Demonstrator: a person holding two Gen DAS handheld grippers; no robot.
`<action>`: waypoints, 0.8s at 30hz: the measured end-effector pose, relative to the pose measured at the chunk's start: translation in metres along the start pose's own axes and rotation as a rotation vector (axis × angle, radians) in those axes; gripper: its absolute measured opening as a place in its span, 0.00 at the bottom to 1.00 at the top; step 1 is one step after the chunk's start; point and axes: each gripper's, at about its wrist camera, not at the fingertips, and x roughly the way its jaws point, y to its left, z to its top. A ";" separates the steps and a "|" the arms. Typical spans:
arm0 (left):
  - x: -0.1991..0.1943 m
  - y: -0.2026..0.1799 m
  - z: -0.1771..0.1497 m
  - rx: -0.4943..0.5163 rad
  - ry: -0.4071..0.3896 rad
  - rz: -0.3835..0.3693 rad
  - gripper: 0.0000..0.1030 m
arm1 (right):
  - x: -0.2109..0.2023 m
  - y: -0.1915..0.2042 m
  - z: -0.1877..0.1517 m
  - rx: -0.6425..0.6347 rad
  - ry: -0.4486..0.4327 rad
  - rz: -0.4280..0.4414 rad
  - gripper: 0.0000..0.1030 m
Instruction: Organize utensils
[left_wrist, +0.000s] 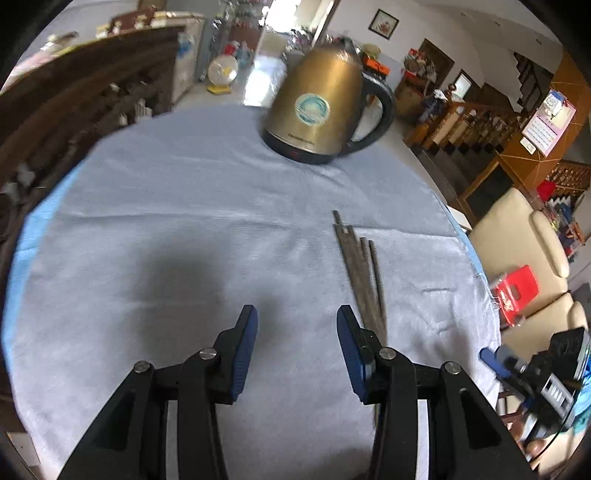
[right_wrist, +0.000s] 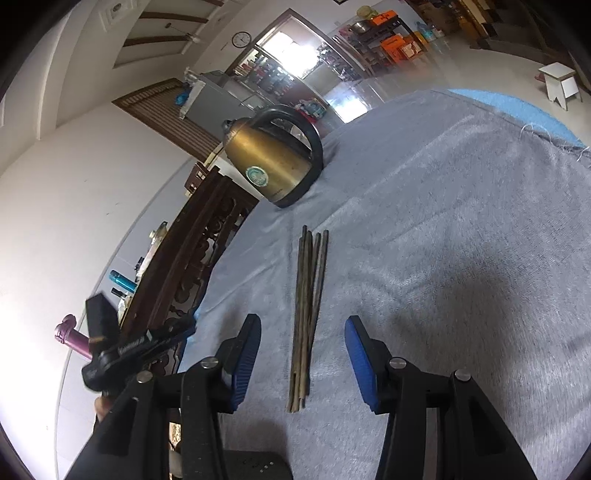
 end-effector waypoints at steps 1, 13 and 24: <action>0.008 -0.006 0.003 0.007 0.009 -0.002 0.44 | 0.003 -0.003 0.001 0.005 0.007 -0.006 0.50; 0.101 -0.068 0.022 0.132 0.114 -0.048 0.49 | 0.010 -0.035 0.006 0.076 0.021 0.007 0.50; 0.118 -0.053 0.014 0.146 0.154 -0.044 0.48 | 0.029 -0.034 0.007 0.074 0.071 0.023 0.50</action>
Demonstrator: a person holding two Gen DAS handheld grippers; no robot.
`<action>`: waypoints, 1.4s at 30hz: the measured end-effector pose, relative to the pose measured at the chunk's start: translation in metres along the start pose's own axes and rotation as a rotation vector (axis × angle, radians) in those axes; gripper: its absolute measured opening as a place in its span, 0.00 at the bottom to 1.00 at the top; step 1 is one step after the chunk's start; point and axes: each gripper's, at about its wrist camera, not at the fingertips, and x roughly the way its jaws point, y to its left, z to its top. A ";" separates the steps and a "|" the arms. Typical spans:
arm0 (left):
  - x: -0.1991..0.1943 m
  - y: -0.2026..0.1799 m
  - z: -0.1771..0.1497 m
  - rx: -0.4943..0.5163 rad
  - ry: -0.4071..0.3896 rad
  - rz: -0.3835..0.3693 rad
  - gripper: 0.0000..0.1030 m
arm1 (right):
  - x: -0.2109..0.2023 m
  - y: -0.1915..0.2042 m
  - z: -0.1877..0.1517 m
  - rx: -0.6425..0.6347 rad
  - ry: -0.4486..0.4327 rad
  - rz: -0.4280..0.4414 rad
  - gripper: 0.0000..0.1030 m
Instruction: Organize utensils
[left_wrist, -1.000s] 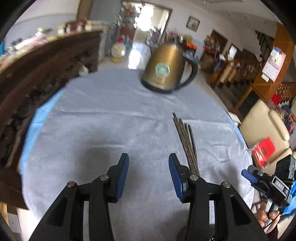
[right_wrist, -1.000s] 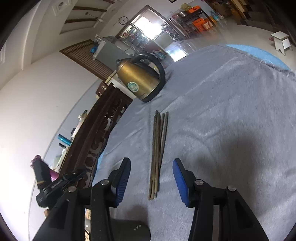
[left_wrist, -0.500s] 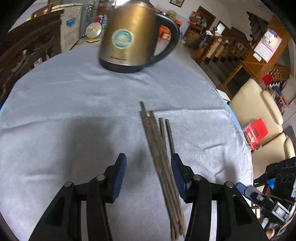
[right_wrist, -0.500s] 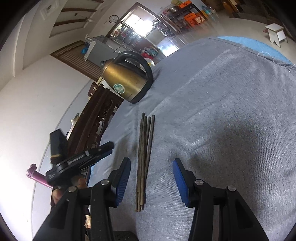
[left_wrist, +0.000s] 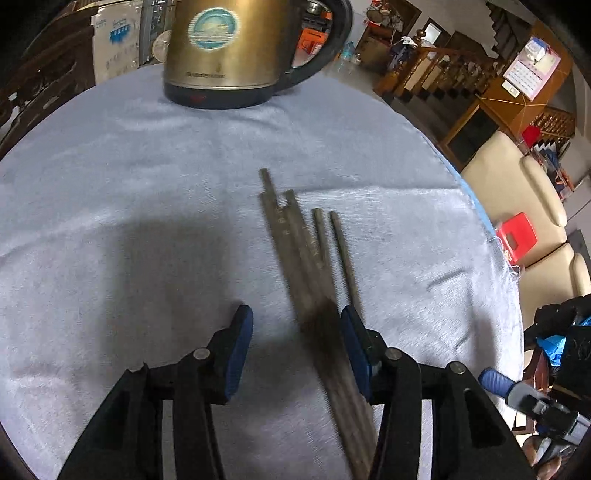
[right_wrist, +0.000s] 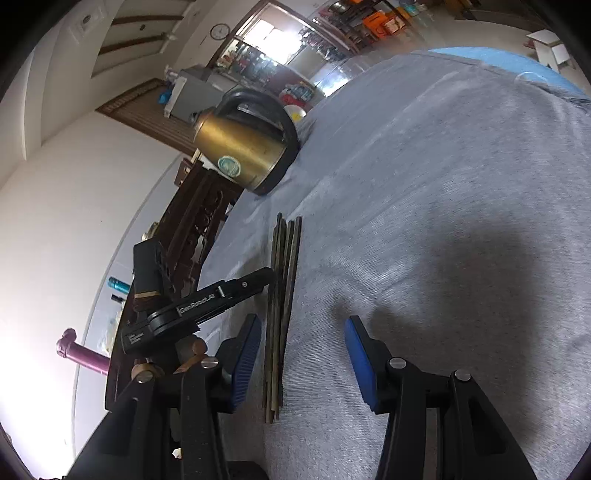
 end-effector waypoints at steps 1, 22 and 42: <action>-0.003 0.003 -0.004 0.010 -0.004 0.008 0.48 | 0.004 0.002 0.001 -0.006 0.007 -0.001 0.50; 0.012 -0.013 0.019 0.041 -0.013 0.065 0.54 | 0.004 -0.007 0.010 0.049 -0.042 -0.019 0.50; 0.009 -0.002 0.027 -0.054 -0.021 0.096 0.59 | 0.014 0.006 0.012 -0.006 -0.034 -0.044 0.50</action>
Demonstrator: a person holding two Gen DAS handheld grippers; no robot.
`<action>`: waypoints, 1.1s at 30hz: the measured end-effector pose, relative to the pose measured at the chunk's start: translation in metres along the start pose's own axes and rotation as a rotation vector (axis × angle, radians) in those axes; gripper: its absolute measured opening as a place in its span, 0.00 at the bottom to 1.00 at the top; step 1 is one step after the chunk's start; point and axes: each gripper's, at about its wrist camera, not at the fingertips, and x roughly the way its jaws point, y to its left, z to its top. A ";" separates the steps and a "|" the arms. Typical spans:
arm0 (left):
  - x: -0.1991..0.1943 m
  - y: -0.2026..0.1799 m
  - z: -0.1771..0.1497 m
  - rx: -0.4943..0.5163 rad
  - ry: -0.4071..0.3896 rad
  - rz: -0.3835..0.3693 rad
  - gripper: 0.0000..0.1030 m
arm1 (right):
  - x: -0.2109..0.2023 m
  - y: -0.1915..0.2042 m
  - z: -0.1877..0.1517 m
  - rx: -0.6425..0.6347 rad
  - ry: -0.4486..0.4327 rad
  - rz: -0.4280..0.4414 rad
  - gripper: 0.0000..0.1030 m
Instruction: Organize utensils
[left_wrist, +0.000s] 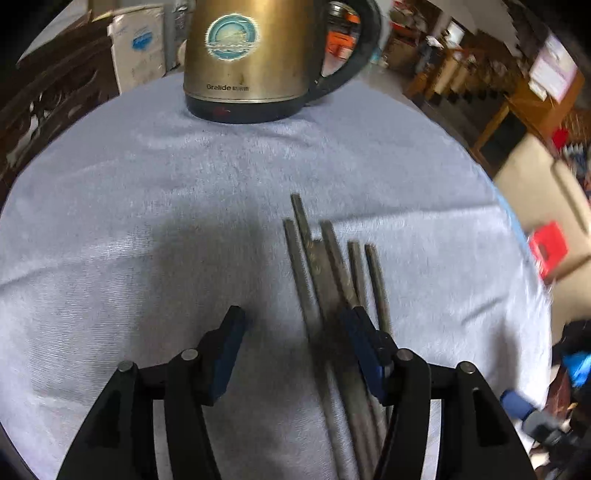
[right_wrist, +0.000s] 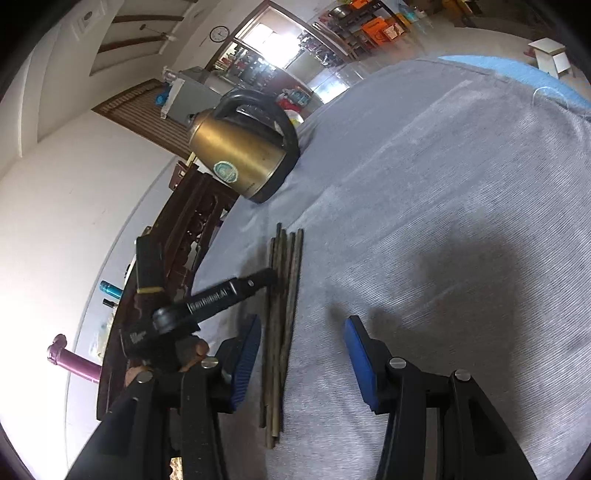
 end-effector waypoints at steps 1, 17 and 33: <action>0.001 -0.001 0.002 -0.015 0.002 -0.035 0.60 | 0.000 -0.002 0.000 0.002 0.002 -0.005 0.50; -0.023 0.024 -0.036 0.117 0.035 0.061 0.54 | 0.020 0.011 0.010 -0.030 0.037 0.009 0.50; -0.024 0.034 -0.006 0.046 0.020 0.069 0.48 | 0.135 0.069 0.044 -0.322 0.208 -0.353 0.27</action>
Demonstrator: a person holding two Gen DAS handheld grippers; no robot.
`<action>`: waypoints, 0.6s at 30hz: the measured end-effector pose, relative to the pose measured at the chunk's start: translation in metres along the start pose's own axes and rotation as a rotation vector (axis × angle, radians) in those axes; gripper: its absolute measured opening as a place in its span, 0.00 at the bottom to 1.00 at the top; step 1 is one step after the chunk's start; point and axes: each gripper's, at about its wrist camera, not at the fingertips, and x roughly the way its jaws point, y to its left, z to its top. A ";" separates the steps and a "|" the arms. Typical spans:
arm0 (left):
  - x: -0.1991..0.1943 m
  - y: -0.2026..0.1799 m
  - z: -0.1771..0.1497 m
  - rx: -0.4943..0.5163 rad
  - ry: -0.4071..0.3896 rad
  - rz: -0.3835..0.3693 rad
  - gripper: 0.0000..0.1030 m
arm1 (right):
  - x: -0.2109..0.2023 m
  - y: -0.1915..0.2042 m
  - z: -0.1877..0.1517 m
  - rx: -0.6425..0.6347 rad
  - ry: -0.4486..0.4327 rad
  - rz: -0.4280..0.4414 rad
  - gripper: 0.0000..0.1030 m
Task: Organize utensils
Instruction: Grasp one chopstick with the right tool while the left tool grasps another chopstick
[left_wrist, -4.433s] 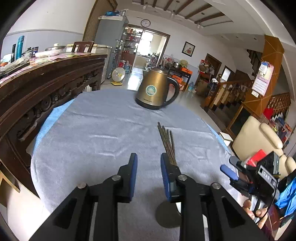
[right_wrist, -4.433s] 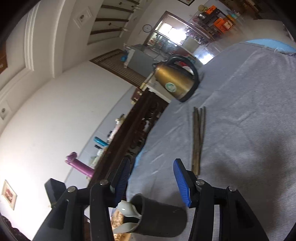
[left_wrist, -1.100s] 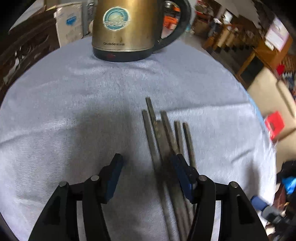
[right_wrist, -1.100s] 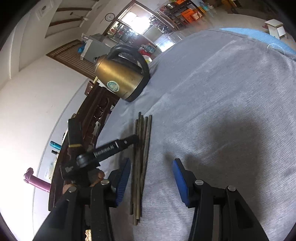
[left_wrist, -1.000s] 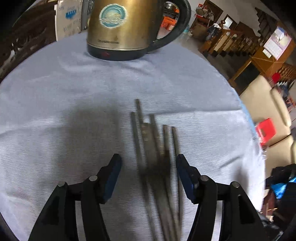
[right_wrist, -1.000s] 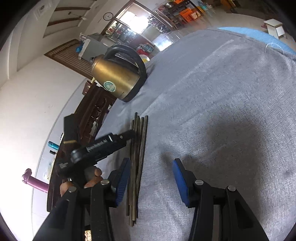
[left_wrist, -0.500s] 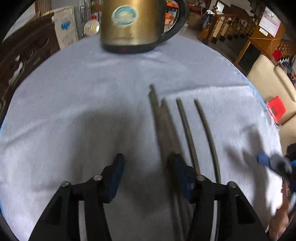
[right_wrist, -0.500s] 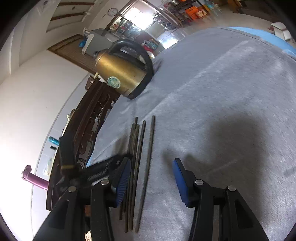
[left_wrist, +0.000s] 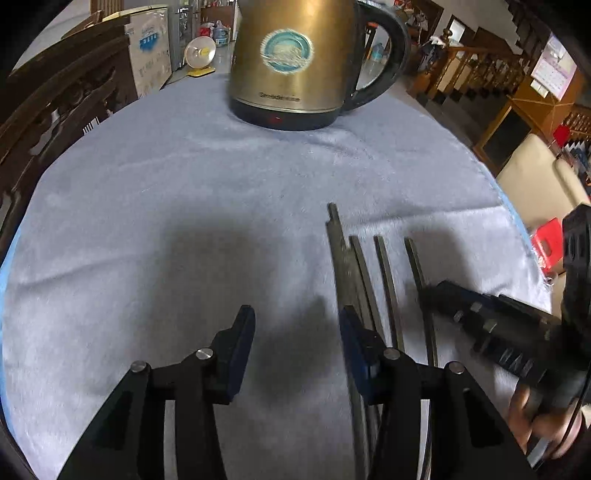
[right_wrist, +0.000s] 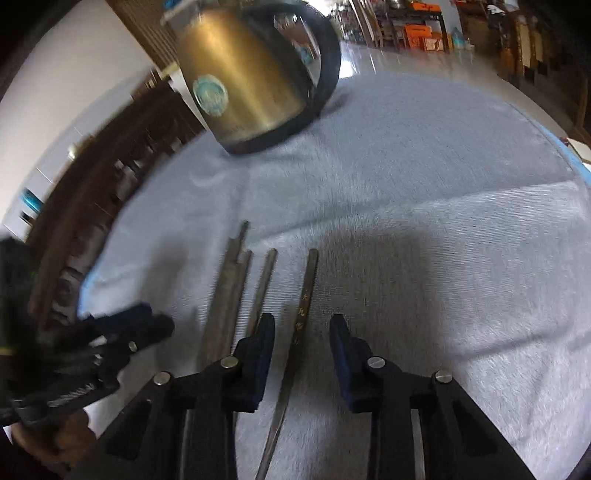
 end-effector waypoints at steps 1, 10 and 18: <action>0.008 -0.004 0.003 0.003 0.015 0.015 0.48 | 0.001 0.003 0.002 -0.024 -0.019 -0.035 0.24; 0.027 -0.019 0.027 0.015 0.006 0.032 0.38 | -0.013 -0.015 -0.013 -0.054 0.012 -0.046 0.07; 0.020 0.015 0.021 -0.021 0.015 -0.041 0.18 | -0.017 -0.037 -0.014 0.014 0.063 0.044 0.07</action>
